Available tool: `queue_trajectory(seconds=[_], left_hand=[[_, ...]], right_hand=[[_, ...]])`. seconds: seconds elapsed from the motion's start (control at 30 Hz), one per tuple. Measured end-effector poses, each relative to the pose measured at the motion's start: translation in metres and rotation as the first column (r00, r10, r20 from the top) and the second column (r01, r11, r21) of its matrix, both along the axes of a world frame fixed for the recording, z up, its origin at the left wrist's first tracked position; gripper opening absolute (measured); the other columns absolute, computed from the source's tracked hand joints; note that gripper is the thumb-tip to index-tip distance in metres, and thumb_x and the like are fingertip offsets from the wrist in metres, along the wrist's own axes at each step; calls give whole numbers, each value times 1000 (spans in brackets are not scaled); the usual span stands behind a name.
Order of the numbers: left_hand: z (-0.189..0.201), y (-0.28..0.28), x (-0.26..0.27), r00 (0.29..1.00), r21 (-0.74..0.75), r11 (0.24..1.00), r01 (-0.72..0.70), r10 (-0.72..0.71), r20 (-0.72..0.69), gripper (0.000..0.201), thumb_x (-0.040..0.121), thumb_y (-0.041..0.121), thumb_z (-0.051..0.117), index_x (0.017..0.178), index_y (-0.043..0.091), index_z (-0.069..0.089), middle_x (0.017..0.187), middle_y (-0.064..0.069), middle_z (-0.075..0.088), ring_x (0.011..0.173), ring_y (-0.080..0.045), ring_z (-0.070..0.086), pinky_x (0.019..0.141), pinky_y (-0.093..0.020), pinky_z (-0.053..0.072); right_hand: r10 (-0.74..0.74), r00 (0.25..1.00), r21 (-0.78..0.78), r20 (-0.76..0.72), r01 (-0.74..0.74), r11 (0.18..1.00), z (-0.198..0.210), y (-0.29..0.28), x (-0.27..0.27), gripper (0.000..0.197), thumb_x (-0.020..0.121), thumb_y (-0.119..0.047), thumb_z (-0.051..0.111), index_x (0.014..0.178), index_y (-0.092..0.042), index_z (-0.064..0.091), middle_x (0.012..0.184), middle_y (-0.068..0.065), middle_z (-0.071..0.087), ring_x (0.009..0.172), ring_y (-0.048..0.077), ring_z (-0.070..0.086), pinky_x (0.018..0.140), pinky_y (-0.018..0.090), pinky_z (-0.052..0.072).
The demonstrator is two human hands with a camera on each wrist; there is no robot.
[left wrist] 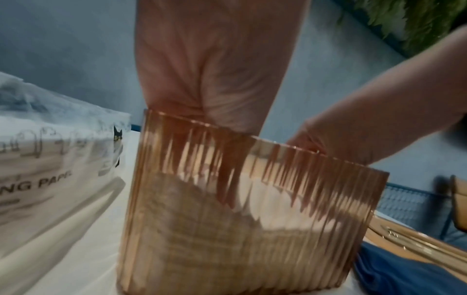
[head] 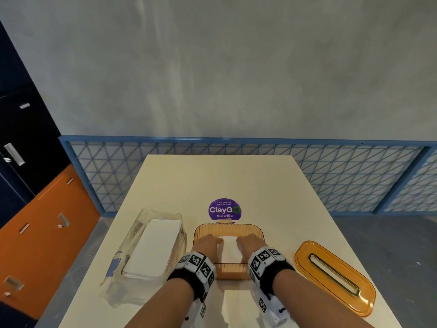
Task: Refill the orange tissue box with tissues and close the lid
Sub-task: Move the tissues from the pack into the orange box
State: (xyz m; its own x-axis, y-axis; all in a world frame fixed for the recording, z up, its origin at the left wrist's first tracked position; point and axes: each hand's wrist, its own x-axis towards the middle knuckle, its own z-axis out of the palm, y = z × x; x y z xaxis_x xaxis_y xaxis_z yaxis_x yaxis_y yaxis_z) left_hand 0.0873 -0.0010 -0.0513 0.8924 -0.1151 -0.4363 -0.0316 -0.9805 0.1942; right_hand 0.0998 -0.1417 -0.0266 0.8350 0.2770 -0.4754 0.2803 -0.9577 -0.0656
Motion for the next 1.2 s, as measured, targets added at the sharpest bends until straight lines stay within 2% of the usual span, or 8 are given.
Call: queue_trajectory(seconds=[0.3,0.4,0.47,0.6,0.67,0.87,1.07,1.2], left_hand=[[12,-4,1,993,91,992,82,-73,-97,48,96,11,47,143,3,36,145,-18,42,134,-30,41,111,-38,36],[9,-1,-5,994,-75,997,-26,33,102,41,95,9,46,136,9,48,137,-13,48,128,-26,46,107,-35,40],[11,8,-10,925,-248,965,-82,166,343,37,93,5,46,127,13,57,128,-7,55,120,-23,51,101,-35,44],[15,53,-14,615,-324,932,-162,352,705,27,76,-6,62,97,9,70,104,-10,66,97,-32,60,75,-40,52],[13,78,-16,591,-319,886,-336,462,661,25,79,-1,61,101,6,68,110,-15,63,100,-36,57,77,-42,49],[-14,104,-17,778,-80,799,-596,600,188,59,91,48,49,135,9,39,142,-14,32,132,-32,33,105,-40,37],[-26,103,-17,775,-5,796,-605,591,222,58,91,53,44,132,13,39,139,-8,35,131,-27,34,103,-40,37],[-26,100,-17,762,-36,784,-620,613,209,49,96,46,37,131,12,41,138,-9,35,129,-28,34,103,-41,37]], right_hand=[[62,995,-96,-75,-69,993,-7,2,9,31,93,-8,50,123,-1,52,128,18,56,115,30,58,91,33,49],[26,998,-48,52,-24,999,-3,-1,8,32,95,-9,44,126,-7,53,131,14,54,119,29,55,95,34,47],[-8,976,37,217,0,999,2,-6,9,35,96,-8,38,127,-11,53,129,13,54,119,29,53,95,36,45],[-140,909,169,393,79,983,2,-29,14,38,94,-7,37,130,-17,47,128,9,49,119,27,46,88,35,43],[-235,929,232,285,171,958,-1,-39,17,44,95,-8,36,137,-19,41,133,12,45,123,29,45,94,35,43],[-327,944,334,30,299,894,-2,-45,20,52,94,-5,37,144,-15,32,140,18,47,127,32,48,105,35,41],[-355,934,329,-32,345,879,-4,-44,20,56,98,-5,35,149,-17,16,150,13,35,134,27,41,109,29,36],[-358,933,331,21,331,884,-4,-43,18,53,95,-5,37,146,-15,29,138,20,48,125,34,49,102,34,42]])
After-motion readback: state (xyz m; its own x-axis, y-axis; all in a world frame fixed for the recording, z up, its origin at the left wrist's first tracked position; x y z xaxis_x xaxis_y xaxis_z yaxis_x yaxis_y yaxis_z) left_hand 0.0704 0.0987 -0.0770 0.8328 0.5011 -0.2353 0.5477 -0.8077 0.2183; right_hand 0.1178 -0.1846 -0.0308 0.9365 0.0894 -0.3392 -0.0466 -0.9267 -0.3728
